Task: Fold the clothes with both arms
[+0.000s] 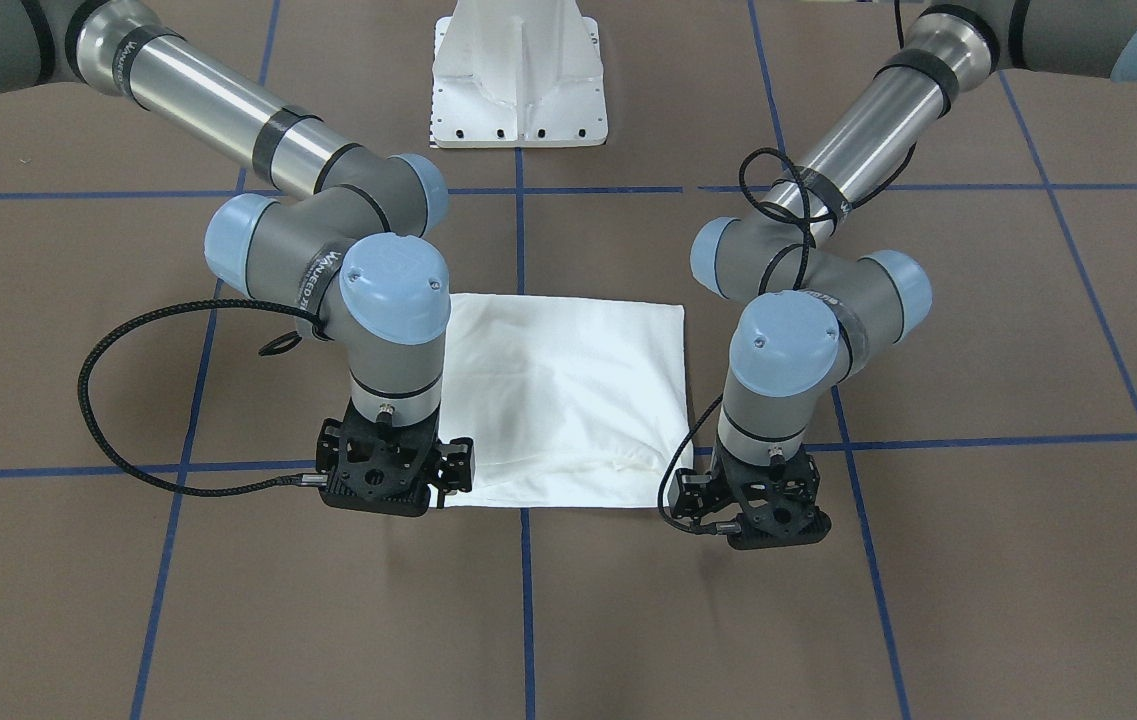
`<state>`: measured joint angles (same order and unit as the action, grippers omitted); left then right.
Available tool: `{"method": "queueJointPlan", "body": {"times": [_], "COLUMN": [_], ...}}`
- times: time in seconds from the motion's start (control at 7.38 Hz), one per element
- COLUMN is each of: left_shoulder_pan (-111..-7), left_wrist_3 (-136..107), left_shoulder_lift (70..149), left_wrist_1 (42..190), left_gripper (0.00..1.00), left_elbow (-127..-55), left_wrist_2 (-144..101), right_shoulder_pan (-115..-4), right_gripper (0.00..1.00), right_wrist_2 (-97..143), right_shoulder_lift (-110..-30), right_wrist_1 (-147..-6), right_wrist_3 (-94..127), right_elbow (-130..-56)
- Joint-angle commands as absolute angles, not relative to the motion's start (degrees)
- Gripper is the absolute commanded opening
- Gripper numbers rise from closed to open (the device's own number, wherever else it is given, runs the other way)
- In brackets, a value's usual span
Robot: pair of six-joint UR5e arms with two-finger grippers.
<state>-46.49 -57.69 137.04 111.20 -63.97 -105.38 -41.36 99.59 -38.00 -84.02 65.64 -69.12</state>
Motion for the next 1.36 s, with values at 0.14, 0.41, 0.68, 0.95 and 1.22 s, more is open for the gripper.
{"method": "queueJointPlan", "body": {"times": [0.14,0.41,0.68,0.95,1.22], "left_shoulder_pan": [-49.9,-56.3,-65.34,-75.36,-84.94], "left_wrist_3": [-48.99,-37.07,-21.27,-3.43,6.75], "left_shoulder_lift": [126.34,115.81,107.88,101.2,92.24], "left_wrist_1": [103.66,99.68,99.58,99.58,100.1], "left_gripper": [1.0,1.0,1.0,1.0,1.0], "left_elbow": [-84.81,-97.86,-100.63,-99.85,-99.14], "left_wrist_2": [-111.17,-117.3,-121.88,-122.6,-127.15], "right_shoulder_pan": [-45.42,-53.13,-63.84,-73.87,-83.54], "right_gripper": [1.0,1.0,1.0,1.0,1.0], "right_wrist_2": [109.39,115.11,124.15,129.18,130.43], "right_shoulder_lift": [-43.91,-51.47,-63.22,-71.85,-80.47], "right_wrist_1": [-86.21,-96.45,-98.88,-98.88,-99.22], "right_wrist_3": [61.29,45.43,24.54,6.5,-11.95], "right_elbow": [-77.65,-89.68,-96.57,-96.68,-96.42]}}
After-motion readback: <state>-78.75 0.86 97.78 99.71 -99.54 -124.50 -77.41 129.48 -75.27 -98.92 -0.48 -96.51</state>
